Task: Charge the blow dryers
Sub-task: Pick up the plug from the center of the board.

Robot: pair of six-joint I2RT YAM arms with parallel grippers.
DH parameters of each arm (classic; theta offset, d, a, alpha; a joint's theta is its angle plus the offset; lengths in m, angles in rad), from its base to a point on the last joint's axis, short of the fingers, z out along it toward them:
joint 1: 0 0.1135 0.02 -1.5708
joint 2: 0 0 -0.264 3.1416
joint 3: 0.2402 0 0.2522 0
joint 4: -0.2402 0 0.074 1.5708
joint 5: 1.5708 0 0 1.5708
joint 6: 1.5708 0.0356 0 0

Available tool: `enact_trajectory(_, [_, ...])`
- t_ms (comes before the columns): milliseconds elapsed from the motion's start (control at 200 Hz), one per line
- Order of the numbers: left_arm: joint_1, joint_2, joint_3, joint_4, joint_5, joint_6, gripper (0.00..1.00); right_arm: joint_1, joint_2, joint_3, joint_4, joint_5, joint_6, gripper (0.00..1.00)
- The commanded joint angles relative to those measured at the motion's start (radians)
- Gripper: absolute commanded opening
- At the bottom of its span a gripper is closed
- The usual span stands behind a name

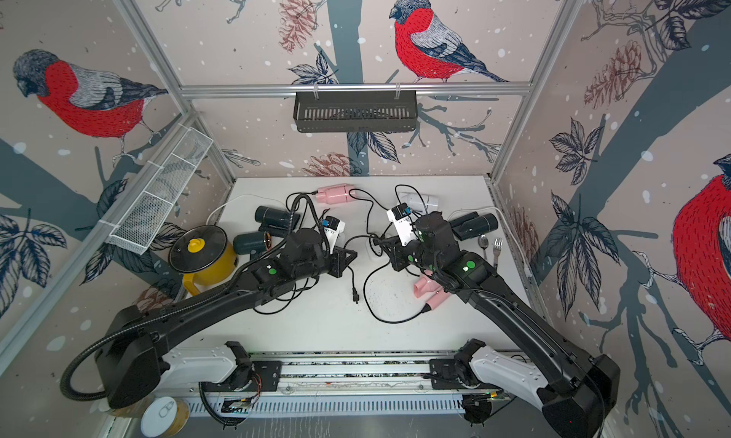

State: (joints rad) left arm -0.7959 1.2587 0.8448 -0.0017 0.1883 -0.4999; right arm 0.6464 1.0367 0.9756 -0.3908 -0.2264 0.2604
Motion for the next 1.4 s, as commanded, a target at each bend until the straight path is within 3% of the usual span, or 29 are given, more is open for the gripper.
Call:
enact_trajectory(0, [0.004,-0.010,0.016,-0.004,0.036,-0.009,0.03,0.002,0.017,-0.005,0.015,0.061,0.006,0.36])
enact_trajectory(70, [0.003,-0.011,0.032,-0.003,0.045,-0.012,0.02,0.007,0.022,-0.007,0.007,0.069,-0.002,0.43])
enact_trajectory(160, [0.004,-0.015,0.060,-0.026,0.022,-0.021,0.02,0.013,0.002,-0.009,-0.017,0.080,-0.008,0.45])
enact_trajectory(335, [0.032,-0.024,0.128,-0.093,0.037,-0.033,0.01,0.025,-0.057,-0.052,-0.004,-0.123,-0.010,0.42])
enact_trajectory(430, [0.051,-0.033,0.144,-0.094,0.069,-0.062,0.01,0.045,-0.075,-0.117,0.084,-0.159,0.042,0.42])
enact_trajectory(585, [0.066,-0.046,0.148,-0.095,0.061,-0.147,0.01,0.105,-0.070,-0.200,0.236,-0.126,0.153,0.40])
enact_trajectory(865, [0.065,-0.067,0.124,-0.051,0.021,-0.215,0.01,0.252,0.025,-0.226,0.340,0.120,0.292,0.43])
enact_trajectory(1016, [0.066,-0.068,0.122,-0.033,0.033,-0.243,0.01,0.287,0.099,-0.238,0.396,0.162,0.360,0.43])
enact_trajectory(1396, [0.066,-0.059,0.112,-0.002,0.072,-0.291,0.02,0.301,0.212,-0.222,0.461,0.180,0.370,0.43])
